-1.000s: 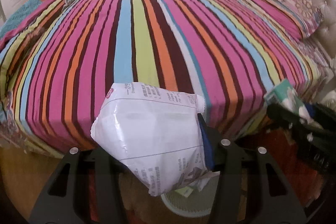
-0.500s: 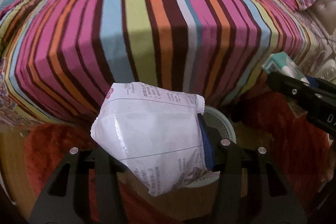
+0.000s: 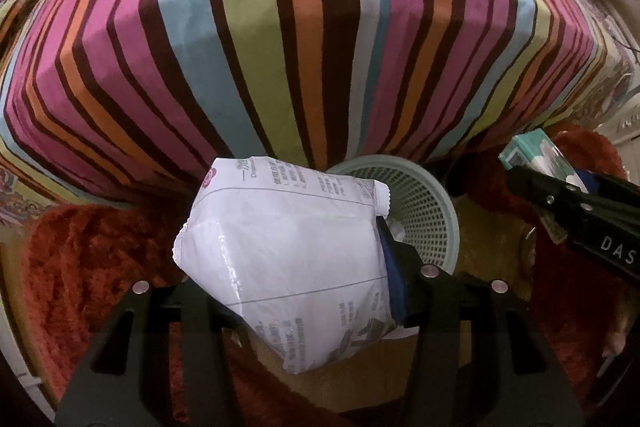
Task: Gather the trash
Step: 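Carry the wrapper and tissue pack down over the mesh wastebasket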
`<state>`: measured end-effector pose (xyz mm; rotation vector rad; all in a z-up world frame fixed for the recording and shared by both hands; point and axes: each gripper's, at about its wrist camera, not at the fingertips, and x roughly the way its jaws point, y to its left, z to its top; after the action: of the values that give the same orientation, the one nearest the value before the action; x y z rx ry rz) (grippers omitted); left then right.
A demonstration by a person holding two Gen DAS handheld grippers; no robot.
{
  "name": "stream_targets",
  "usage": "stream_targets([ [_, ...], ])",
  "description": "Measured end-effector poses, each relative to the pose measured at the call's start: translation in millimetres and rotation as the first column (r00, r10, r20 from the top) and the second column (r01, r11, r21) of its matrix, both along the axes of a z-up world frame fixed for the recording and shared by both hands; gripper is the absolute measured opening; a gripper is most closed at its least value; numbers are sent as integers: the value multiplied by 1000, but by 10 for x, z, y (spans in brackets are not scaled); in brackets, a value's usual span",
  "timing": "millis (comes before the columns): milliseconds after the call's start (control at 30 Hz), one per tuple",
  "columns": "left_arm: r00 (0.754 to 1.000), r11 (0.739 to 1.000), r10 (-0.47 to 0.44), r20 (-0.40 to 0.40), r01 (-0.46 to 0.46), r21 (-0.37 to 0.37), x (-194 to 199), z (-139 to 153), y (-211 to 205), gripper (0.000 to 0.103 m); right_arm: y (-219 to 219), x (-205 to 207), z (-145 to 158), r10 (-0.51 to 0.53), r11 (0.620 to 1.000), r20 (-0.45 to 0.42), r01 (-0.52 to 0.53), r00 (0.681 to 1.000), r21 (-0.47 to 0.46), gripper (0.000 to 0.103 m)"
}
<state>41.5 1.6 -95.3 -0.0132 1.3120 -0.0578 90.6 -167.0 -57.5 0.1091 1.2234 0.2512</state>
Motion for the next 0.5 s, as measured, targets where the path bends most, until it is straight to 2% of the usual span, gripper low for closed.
stream_targets([
  [200, 998, 999, -29, -56, 30, 18, 51, -146, -98, 51, 12, -8, -106, 1, 1000, -52, -1, 999, -6, 50],
  [500, 983, 999, -42, -178, 45, 16, 172, -452, -143, 51, -8, 132, -386, -25, 999, -193, 30, 981, 24, 49],
])
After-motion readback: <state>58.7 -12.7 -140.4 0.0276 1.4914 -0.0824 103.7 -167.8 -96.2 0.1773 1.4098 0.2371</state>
